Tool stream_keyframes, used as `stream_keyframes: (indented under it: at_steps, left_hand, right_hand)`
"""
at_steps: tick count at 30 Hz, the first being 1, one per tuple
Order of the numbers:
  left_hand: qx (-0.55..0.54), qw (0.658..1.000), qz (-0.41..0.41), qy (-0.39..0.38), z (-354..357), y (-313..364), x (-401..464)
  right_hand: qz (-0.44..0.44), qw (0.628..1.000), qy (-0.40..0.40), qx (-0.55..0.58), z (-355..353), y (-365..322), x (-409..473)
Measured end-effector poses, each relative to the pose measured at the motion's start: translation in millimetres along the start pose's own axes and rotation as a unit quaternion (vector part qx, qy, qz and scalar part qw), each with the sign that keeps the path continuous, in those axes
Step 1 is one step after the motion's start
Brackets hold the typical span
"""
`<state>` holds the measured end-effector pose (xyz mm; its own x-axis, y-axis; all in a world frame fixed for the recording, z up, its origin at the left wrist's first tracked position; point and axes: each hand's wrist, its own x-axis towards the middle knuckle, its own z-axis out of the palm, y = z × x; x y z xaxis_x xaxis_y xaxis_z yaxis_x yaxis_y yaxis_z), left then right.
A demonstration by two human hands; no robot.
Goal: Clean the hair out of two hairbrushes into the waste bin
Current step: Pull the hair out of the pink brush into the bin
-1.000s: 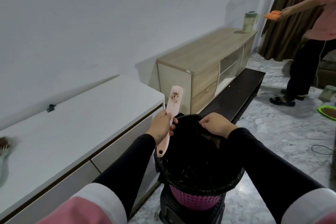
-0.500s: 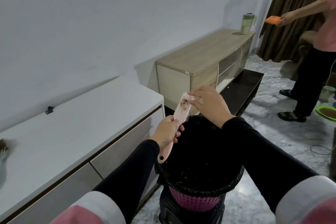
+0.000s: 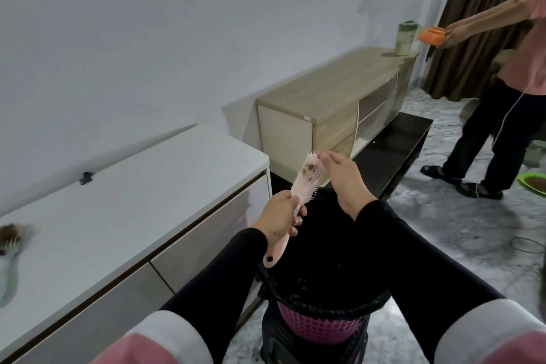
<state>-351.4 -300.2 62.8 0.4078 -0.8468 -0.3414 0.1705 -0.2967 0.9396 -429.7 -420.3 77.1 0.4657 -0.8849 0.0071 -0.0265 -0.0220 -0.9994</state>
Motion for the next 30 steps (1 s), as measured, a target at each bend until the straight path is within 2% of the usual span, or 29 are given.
stream_keyframes:
  at_steps: [4, 9, 21, 30]
  left_hand:
    - [0.011, 1.000, 0.003, 0.018, -3.2, -1.3, 1.3]
    - [0.056, 0.997, 0.013, 0.057, -7.6, -3.9, 4.8]
    - [0.059, 0.994, 0.023, 0.087, -15.0, -7.0, 10.1]
    - [0.067, 0.988, 0.021, 0.136, -27.3, -1.8, 19.7]
  right_hand:
    - [0.028, 0.997, -0.010, 0.077, -3.7, -6.2, 3.1]
    - [0.040, 0.994, -0.023, 0.096, -7.3, -15.7, 6.2]
    - [0.050, 0.982, -0.017, 0.180, -32.0, -24.8, 9.4]
    - [0.077, 0.992, -0.026, 0.099, -47.4, -11.1, 6.3]
